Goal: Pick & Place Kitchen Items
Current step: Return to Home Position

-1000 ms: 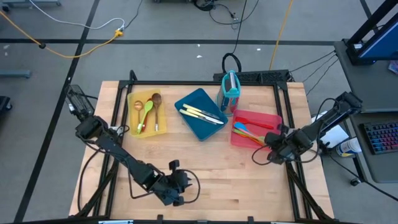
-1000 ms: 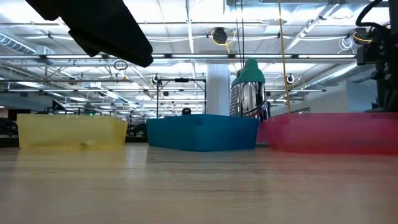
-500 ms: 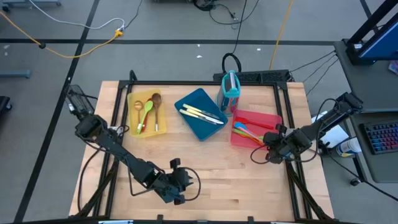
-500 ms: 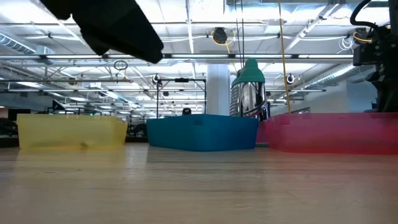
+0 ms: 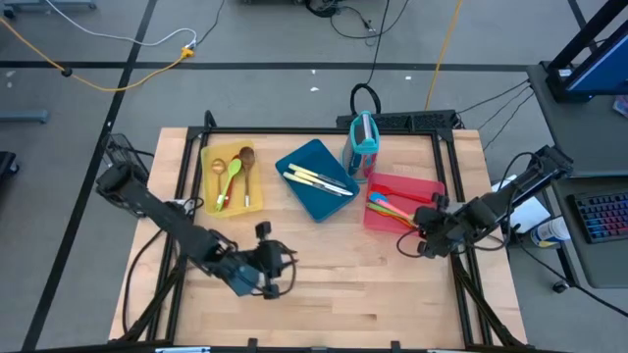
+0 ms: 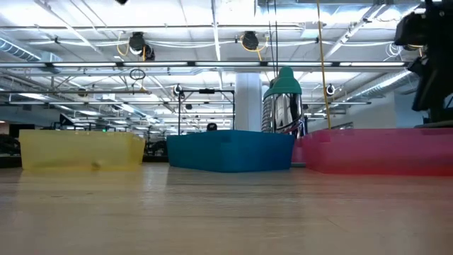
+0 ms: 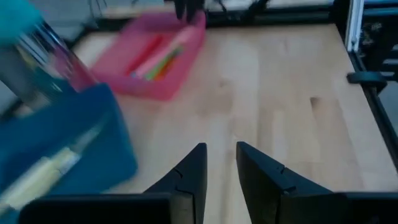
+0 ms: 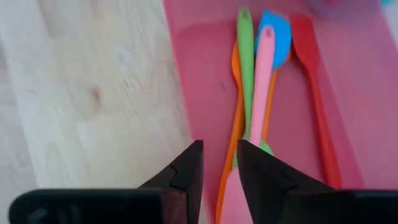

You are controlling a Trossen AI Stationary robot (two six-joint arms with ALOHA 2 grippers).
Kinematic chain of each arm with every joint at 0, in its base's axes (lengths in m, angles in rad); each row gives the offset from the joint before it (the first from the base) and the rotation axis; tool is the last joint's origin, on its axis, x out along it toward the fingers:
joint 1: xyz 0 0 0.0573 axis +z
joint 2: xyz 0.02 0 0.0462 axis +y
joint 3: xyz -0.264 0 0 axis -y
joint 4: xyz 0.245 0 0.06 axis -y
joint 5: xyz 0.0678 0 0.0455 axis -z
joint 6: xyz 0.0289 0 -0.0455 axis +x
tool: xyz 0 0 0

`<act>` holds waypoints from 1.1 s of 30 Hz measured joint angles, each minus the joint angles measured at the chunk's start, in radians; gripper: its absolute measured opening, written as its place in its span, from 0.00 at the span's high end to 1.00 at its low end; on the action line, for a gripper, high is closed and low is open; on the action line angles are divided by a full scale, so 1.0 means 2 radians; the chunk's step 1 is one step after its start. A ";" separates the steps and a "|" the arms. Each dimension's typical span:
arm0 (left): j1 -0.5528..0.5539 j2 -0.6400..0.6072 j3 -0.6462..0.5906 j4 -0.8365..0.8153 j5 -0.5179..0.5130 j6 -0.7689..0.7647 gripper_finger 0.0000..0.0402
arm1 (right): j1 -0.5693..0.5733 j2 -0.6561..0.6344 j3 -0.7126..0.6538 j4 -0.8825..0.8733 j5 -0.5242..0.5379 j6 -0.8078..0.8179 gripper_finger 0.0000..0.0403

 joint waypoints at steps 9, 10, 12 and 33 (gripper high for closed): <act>0.001 -0.087 0.000 -0.060 -0.009 0.120 0.78 | 0.000 0.000 0.014 0.183 0.022 -0.160 0.77; 0.001 -0.095 0.000 -0.071 -0.015 0.123 0.78 | 0.000 0.000 0.014 0.212 0.033 -0.189 0.77; 0.002 -0.108 0.000 -0.086 -0.031 0.129 0.78 | 0.000 0.000 0.014 0.274 0.056 -0.255 0.77; 0.116 -0.327 -0.110 -0.092 0.101 0.185 0.78 | -0.107 -0.092 0.014 0.506 -0.086 -0.503 0.87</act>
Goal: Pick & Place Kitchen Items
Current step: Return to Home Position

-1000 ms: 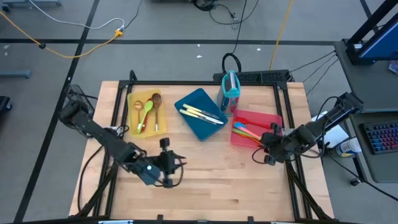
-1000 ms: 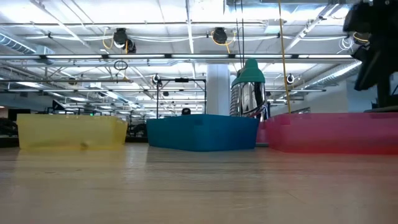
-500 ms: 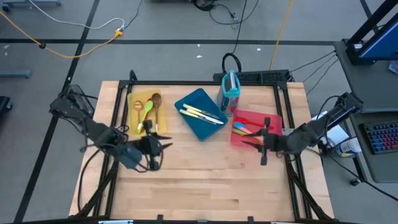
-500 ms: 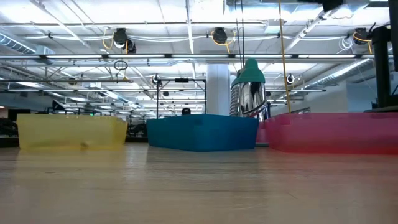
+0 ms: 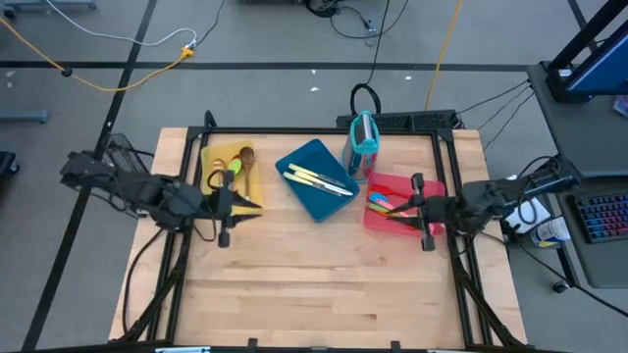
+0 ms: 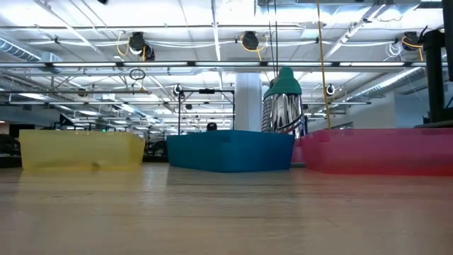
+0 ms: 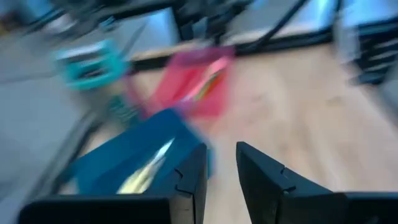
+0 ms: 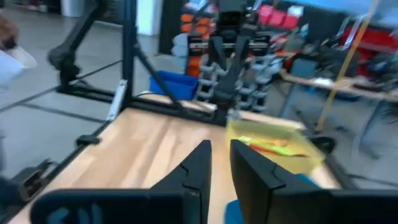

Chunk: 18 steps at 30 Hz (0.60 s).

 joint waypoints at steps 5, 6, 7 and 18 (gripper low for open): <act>0.097 -0.036 -0.118 0.184 0.182 0.047 0.78 | -0.075 0.028 0.000 -0.016 -0.076 0.010 0.93; 0.120 -0.039 -0.131 0.201 0.202 0.045 0.78 | -0.090 0.032 0.000 -0.023 -0.087 0.010 0.94; 0.143 -0.042 -0.141 0.213 0.216 0.041 0.78 | -0.105 0.034 0.000 -0.031 -0.098 0.010 0.95; 0.332 -0.081 -0.149 0.210 0.330 0.067 0.78 | -0.228 0.004 0.000 -0.115 -0.141 0.002 1.00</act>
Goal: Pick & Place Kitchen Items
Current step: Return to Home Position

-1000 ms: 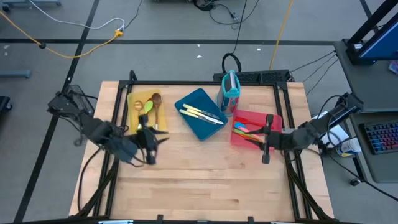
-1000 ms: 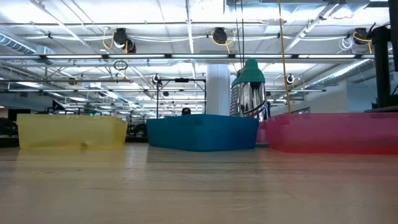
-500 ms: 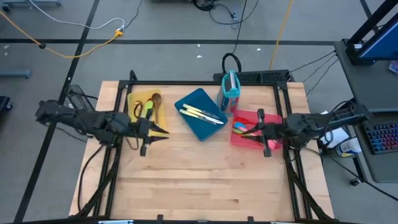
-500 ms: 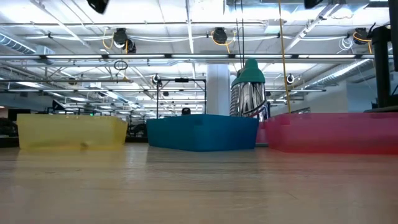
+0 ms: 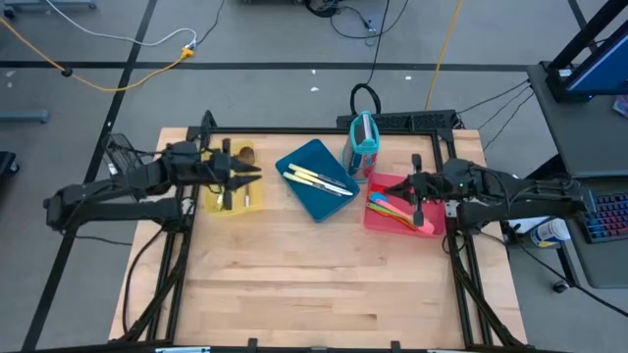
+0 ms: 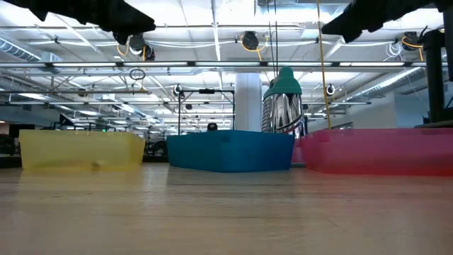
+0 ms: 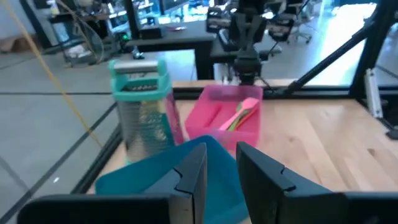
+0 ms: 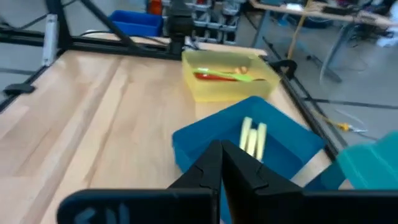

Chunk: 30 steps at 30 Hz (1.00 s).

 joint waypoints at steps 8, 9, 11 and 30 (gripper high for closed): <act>0.035 -0.091 -0.022 -0.042 -0.001 0.016 0.78 | -0.005 -0.071 -0.044 0.012 -0.008 0.000 1.00; 0.039 -0.103 -0.031 -0.041 -0.001 0.015 0.78 | -0.005 -0.083 -0.053 0.019 -0.008 0.000 1.00; 0.045 -0.131 -0.055 -0.040 -0.001 0.006 0.78 | -0.005 -0.107 -0.072 0.027 -0.007 0.001 1.00; 0.040 -0.324 -0.282 0.166 -0.001 -0.067 0.78 | -0.005 -0.257 -0.208 0.109 -0.005 0.045 1.00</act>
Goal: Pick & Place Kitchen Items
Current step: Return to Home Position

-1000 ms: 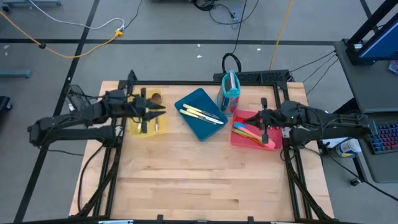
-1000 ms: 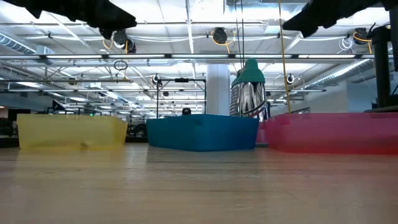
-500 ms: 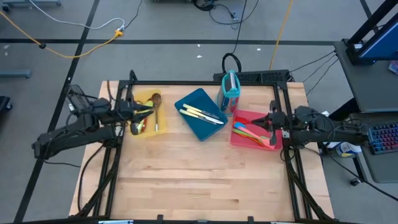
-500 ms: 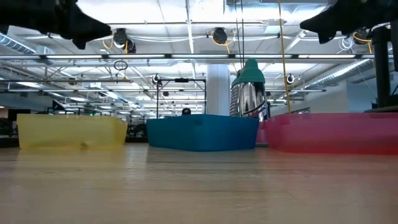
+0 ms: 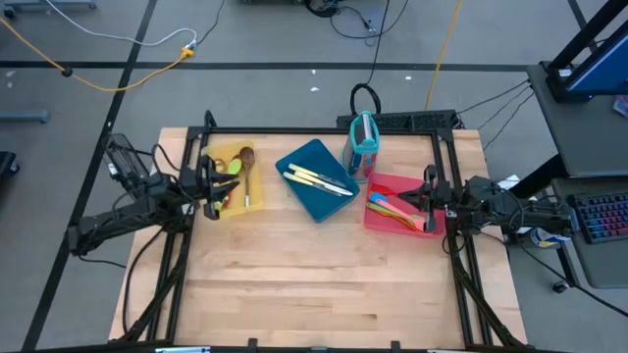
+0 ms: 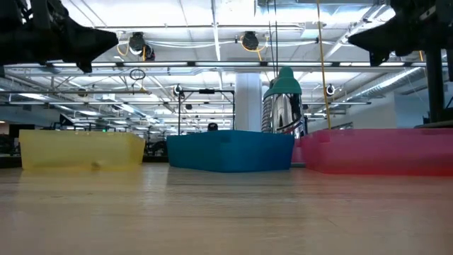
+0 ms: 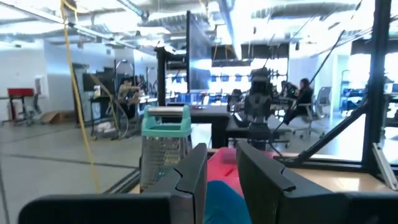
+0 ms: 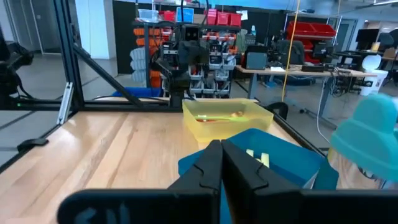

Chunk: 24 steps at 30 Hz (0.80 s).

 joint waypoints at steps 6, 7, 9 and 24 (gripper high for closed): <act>-0.016 0.000 -0.025 0.019 -0.001 0.003 0.78 | 0.000 -0.025 -0.054 0.044 0.000 0.016 1.00; -0.019 0.000 -0.025 0.014 -0.001 0.004 0.78 | 0.000 -0.029 -0.061 0.045 0.000 0.019 1.00; -0.024 0.001 -0.025 0.011 -0.001 0.004 0.78 | 0.000 -0.036 -0.074 0.046 0.001 0.021 1.00; -0.040 0.001 -0.025 -0.082 -0.002 -0.021 0.78 | 0.000 -0.067 -0.116 0.052 0.038 0.022 1.00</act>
